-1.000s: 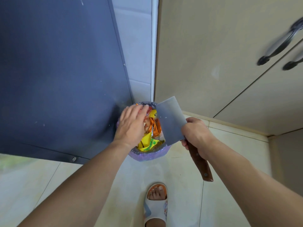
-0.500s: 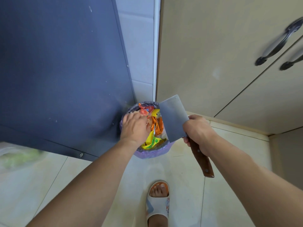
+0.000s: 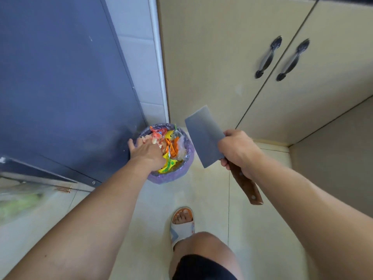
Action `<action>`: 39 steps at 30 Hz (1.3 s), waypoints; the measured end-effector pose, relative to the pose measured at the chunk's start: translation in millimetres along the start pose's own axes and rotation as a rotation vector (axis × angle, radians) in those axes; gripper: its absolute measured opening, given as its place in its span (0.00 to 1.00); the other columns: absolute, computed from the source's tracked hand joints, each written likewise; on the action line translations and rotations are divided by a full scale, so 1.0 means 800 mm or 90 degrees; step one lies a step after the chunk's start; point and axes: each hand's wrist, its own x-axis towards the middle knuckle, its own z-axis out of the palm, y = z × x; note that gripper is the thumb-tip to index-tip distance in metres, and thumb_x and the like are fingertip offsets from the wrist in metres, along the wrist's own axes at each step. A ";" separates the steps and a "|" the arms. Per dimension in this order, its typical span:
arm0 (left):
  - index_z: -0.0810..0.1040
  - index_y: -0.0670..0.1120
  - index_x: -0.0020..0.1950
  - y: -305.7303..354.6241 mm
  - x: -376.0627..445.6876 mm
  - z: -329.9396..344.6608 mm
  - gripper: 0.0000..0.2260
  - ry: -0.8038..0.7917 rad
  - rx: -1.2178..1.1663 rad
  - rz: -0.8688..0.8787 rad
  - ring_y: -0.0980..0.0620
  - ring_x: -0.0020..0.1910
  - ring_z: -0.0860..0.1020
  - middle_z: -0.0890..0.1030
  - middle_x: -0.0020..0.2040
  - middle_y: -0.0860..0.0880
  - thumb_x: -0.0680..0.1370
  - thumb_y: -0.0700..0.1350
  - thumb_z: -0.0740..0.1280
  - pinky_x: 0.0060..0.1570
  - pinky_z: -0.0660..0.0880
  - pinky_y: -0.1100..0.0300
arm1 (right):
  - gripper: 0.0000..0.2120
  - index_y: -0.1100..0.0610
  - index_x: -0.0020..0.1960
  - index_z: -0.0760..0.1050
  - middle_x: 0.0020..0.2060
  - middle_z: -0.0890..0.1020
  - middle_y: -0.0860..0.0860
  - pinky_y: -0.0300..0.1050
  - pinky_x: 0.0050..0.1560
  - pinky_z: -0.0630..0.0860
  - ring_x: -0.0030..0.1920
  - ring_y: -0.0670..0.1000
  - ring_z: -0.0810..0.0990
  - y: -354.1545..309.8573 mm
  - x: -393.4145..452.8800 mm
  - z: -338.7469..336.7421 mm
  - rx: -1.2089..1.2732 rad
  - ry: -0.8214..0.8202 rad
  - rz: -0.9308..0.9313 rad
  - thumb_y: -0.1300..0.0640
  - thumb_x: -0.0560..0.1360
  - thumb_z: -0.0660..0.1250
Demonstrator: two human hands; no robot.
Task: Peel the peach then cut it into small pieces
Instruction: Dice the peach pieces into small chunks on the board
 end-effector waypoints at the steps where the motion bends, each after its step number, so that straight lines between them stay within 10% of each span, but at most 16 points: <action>1: 0.57 0.50 0.82 0.006 -0.017 -0.007 0.33 -0.002 -0.044 -0.008 0.40 0.79 0.61 0.68 0.78 0.45 0.79 0.57 0.63 0.79 0.46 0.38 | 0.17 0.57 0.52 0.78 0.27 0.78 0.58 0.48 0.34 0.72 0.26 0.56 0.74 0.001 -0.019 -0.014 0.016 0.008 -0.006 0.64 0.69 0.54; 6: 0.79 0.53 0.48 0.098 -0.139 -0.073 0.16 0.118 -0.073 0.135 0.39 0.63 0.79 0.83 0.61 0.45 0.77 0.59 0.56 0.65 0.73 0.46 | 0.15 0.57 0.52 0.78 0.26 0.78 0.57 0.32 0.20 0.63 0.21 0.53 0.71 0.028 -0.153 -0.121 0.055 0.088 -0.015 0.64 0.72 0.56; 11: 0.78 0.52 0.71 0.262 -0.275 -0.159 0.20 0.123 -0.181 0.381 0.39 0.69 0.76 0.77 0.71 0.43 0.78 0.51 0.67 0.70 0.72 0.47 | 0.12 0.50 0.53 0.77 0.27 0.81 0.54 0.38 0.26 0.69 0.24 0.53 0.75 0.096 -0.339 -0.251 0.117 0.284 0.011 0.59 0.73 0.59; 22: 0.81 0.56 0.51 0.518 -0.707 -0.146 0.07 0.092 -0.252 0.923 0.45 0.56 0.79 0.84 0.54 0.52 0.80 0.45 0.64 0.58 0.76 0.53 | 0.08 0.58 0.53 0.77 0.35 0.83 0.59 0.52 0.36 0.82 0.31 0.55 0.81 0.354 -0.742 -0.397 0.255 0.817 0.202 0.63 0.77 0.61; 32: 0.81 0.56 0.53 0.585 -0.858 -0.109 0.07 -0.030 -0.046 1.121 0.53 0.53 0.80 0.83 0.53 0.56 0.82 0.47 0.63 0.56 0.78 0.53 | 0.12 0.58 0.54 0.74 0.34 0.83 0.61 0.50 0.32 0.81 0.30 0.59 0.84 0.515 -0.911 -0.389 0.202 0.909 0.517 0.65 0.75 0.56; 39: 0.82 0.52 0.62 0.632 -0.903 -0.036 0.11 -0.029 0.003 1.158 0.49 0.59 0.79 0.82 0.60 0.52 0.82 0.50 0.66 0.56 0.74 0.56 | 0.14 0.57 0.55 0.76 0.28 0.82 0.59 0.47 0.27 0.80 0.27 0.57 0.83 0.581 -0.926 -0.372 0.169 0.893 0.525 0.67 0.74 0.58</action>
